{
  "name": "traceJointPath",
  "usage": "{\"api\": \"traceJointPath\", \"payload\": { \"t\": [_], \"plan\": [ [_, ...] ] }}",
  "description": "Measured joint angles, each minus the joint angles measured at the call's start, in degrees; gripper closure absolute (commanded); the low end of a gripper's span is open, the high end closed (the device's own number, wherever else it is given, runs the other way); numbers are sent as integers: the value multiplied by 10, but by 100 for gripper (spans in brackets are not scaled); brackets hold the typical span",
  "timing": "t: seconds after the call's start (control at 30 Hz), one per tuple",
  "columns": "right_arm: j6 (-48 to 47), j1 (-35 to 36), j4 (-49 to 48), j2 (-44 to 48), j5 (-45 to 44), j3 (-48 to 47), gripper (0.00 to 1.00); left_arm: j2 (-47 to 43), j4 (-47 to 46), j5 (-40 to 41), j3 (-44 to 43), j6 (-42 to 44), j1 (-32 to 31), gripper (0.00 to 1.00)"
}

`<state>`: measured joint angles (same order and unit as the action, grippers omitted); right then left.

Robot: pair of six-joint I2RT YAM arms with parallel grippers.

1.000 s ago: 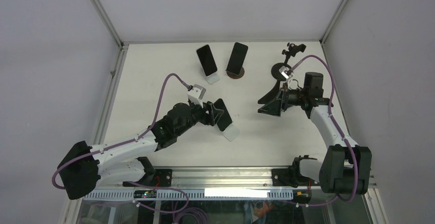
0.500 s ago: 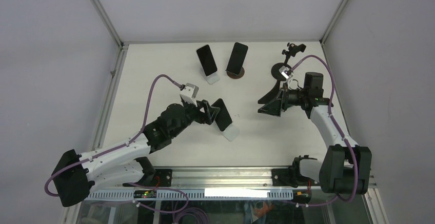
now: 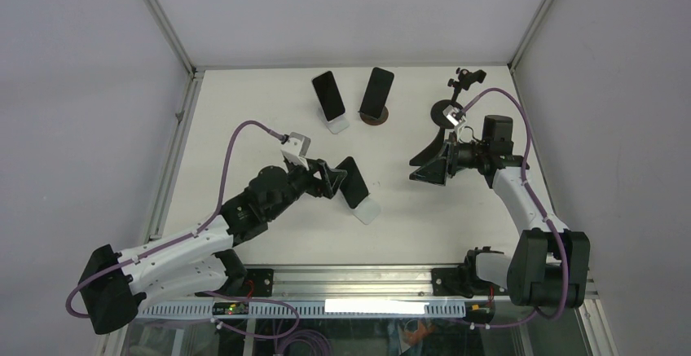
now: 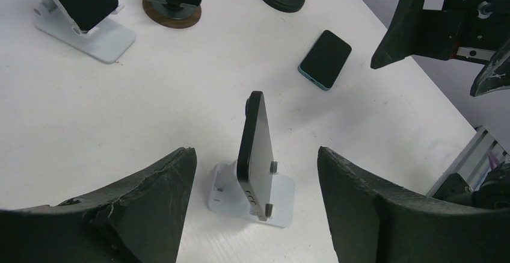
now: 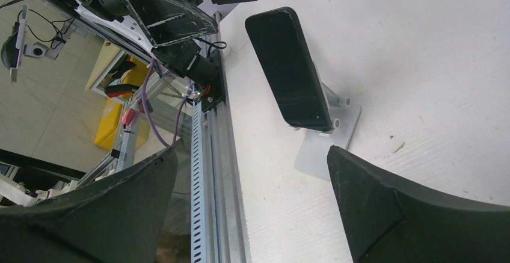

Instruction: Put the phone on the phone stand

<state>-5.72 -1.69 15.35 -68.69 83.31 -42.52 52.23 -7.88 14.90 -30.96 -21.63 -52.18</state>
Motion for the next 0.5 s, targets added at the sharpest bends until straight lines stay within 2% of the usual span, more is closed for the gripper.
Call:
{"api": "traceJointPath", "payload": {
  "t": [0.5],
  "plan": [
    [-9, 0, 13, -3, -2, -3, 1, -41, 33, -13, 38, -2, 0, 26]
  ]
}}
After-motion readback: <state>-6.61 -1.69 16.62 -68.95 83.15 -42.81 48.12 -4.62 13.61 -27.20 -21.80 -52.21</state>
